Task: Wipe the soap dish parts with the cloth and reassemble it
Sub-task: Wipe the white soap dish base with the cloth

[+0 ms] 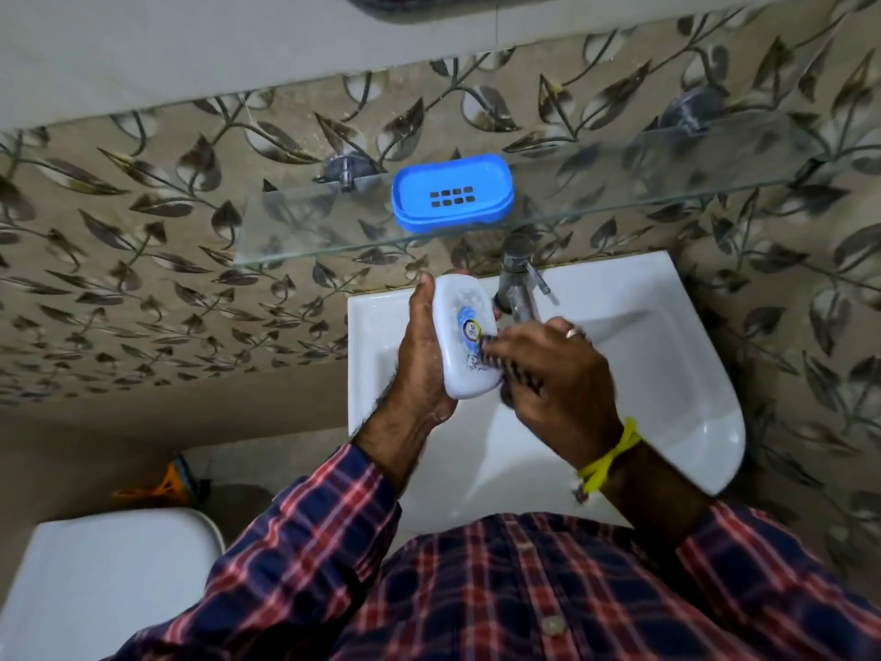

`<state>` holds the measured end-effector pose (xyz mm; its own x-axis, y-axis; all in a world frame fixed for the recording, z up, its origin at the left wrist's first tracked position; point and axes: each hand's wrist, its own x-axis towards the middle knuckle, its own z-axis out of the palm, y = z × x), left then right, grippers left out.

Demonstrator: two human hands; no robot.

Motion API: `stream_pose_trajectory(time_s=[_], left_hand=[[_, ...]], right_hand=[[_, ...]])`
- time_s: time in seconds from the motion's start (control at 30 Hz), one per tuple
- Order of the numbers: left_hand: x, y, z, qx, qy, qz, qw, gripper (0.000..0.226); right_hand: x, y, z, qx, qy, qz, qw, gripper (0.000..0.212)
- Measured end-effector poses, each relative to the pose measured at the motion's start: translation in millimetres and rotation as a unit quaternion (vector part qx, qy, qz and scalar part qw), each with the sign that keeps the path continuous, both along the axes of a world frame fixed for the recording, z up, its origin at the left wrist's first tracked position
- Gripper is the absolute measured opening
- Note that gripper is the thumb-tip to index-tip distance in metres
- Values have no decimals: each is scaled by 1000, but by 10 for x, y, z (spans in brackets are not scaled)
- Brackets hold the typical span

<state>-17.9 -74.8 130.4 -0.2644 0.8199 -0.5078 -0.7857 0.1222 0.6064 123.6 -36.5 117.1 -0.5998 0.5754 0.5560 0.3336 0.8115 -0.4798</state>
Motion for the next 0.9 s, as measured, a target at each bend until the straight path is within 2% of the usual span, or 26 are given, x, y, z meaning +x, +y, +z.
stream_pose_trajectory(time_s=[0.07,0.17,0.3,0.4,0.47,0.57,0.67,0.7,0.8,0.87,0.9], left_hand=[[22,-14,-17,19,-25,-9,999,84],[-26,-28,-1,27,-36,2,999,80],[72,-84,-25,16,-30,-2,999,78],[176,-141,0,36,-62,-34,997,74],[166,-149,-4,28,-52,-45,997,72],[181,-173,15,46,-81,-30,995,57],[209,-178,22,73,-82,-58,992,40],[231,-179,87,82,-20,-59,995,36],[179,-132,101,59,-24,-28,998,48],[132,-82,63,51,-43,-10,998,72],[90,-50,34,30,-47,4,998,76]], right_hand=[[-107,11,58,-6,13,0,1000,36],[-64,-99,50,22,1,50,999,33],[-122,63,84,-13,8,-26,1000,38],[-246,34,171,9,28,3,1000,37],[-200,69,168,26,25,-1,999,36],[-241,221,195,-3,49,-50,998,35],[-284,174,236,9,39,-4,999,40],[-250,173,207,13,34,-4,999,39],[-143,207,65,-52,61,-66,995,31],[-117,73,-9,-76,53,-53,994,29],[-107,-27,-41,-80,41,-27,996,32]])
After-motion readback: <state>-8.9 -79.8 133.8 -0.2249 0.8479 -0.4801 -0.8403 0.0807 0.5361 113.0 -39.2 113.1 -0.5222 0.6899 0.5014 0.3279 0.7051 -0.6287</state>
